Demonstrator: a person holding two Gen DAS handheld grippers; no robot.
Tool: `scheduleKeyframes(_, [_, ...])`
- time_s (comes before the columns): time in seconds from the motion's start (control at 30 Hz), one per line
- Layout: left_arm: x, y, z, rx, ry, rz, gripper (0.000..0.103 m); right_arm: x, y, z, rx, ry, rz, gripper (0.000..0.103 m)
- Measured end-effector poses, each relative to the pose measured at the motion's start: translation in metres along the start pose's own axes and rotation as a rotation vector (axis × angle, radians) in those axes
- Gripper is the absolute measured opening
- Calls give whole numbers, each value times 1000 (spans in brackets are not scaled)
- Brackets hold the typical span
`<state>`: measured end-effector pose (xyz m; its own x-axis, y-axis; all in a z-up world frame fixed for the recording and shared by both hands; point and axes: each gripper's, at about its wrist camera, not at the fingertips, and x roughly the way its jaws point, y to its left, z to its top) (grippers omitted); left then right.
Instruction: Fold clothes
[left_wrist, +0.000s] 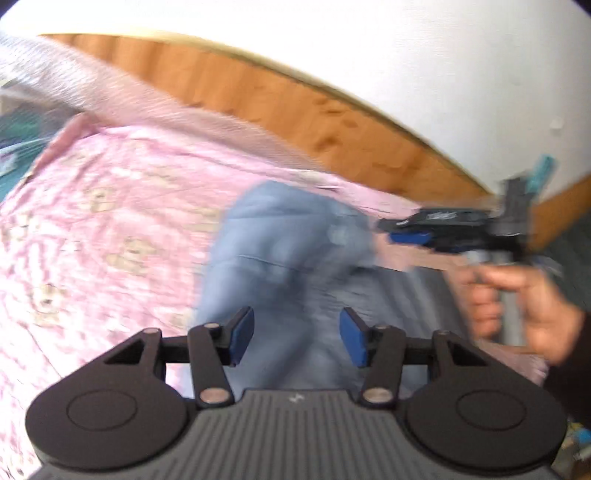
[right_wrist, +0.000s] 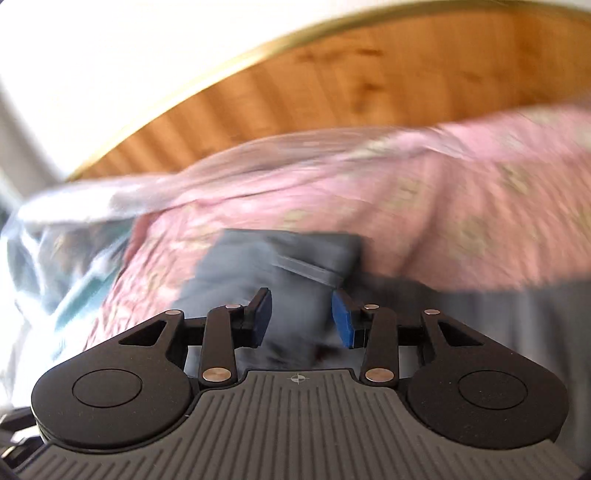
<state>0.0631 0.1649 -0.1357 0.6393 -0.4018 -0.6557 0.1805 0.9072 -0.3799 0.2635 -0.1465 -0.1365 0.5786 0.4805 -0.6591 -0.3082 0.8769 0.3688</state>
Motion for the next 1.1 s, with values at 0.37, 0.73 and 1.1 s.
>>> scheduleKeyframes(0.37, [44,8,-70,43,204,46,45,127,19,-16,-303,365,-96,37])
scheduleKeyframes(0.73, [38,65,-27,-84,160,67,49,165,86,88,-373,410,62,64])
scheduleKeyframes(1.1, [42,51,-56,-8,211,75,44,243,107,77,-459,617,232,3])
